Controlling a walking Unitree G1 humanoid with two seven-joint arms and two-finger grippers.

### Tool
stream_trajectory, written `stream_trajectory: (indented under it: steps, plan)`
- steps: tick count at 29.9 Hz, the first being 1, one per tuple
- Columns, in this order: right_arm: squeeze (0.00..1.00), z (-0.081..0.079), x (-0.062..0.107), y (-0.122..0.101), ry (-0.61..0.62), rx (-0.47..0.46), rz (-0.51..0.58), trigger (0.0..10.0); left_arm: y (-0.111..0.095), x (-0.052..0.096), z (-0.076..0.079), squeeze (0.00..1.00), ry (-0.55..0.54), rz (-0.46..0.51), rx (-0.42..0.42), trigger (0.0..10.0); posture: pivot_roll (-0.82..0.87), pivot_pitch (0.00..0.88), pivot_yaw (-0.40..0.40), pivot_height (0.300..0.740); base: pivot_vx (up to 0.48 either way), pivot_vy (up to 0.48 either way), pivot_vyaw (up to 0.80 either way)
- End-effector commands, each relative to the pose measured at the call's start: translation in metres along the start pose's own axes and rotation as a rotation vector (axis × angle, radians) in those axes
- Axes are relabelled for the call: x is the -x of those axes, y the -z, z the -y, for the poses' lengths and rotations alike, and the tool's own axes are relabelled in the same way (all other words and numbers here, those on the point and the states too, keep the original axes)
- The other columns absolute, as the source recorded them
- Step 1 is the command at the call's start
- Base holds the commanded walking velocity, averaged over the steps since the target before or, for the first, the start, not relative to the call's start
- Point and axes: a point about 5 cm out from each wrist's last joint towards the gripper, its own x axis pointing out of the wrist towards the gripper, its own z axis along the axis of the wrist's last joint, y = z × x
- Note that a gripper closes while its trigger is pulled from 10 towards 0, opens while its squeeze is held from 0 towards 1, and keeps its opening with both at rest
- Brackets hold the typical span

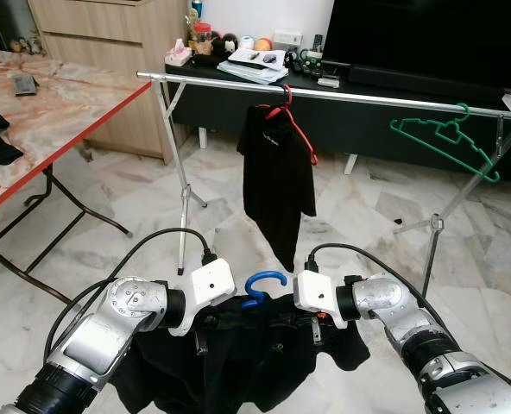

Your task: Hang hanger

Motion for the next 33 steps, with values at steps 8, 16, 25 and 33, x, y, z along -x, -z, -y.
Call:
stream_trajectory:
  steps: [8,16,25,33]
  plan:
    - [0.00,0.0153,0.0085,-0.0151,0.068,0.036,0.054,0.6,-0.0028,-0.0061,0.0032,0.00,0.027,0.000,-0.004,0.0,0.13,0.056,-0.061,0.740,0.000,0.000,0.00]
    - [1.00,0.0122,0.0089,-0.0099,0.033,-0.002,0.033,10.0,-0.0021,-0.0068,0.0058,0.00,0.037,0.004,-0.002,0.0,0.13,0.036,-0.070,0.740,0.000,0.000,0.00]
    - [1.00,0.0080,0.0111,-0.0070,-0.047,-0.006,0.007,10.0,-0.0001,-0.0059,0.0056,0.00,0.031,0.003,0.007,0.0,0.13,0.023,-0.070,0.740,0.000,0.000,0.00]
    - [1.00,0.0066,0.0133,-0.0069,-0.084,-0.012,0.012,10.0,0.0040,-0.0042,0.0044,0.00,0.012,-0.011,0.013,0.0,0.13,0.016,-0.069,0.740,0.000,0.000,0.00]
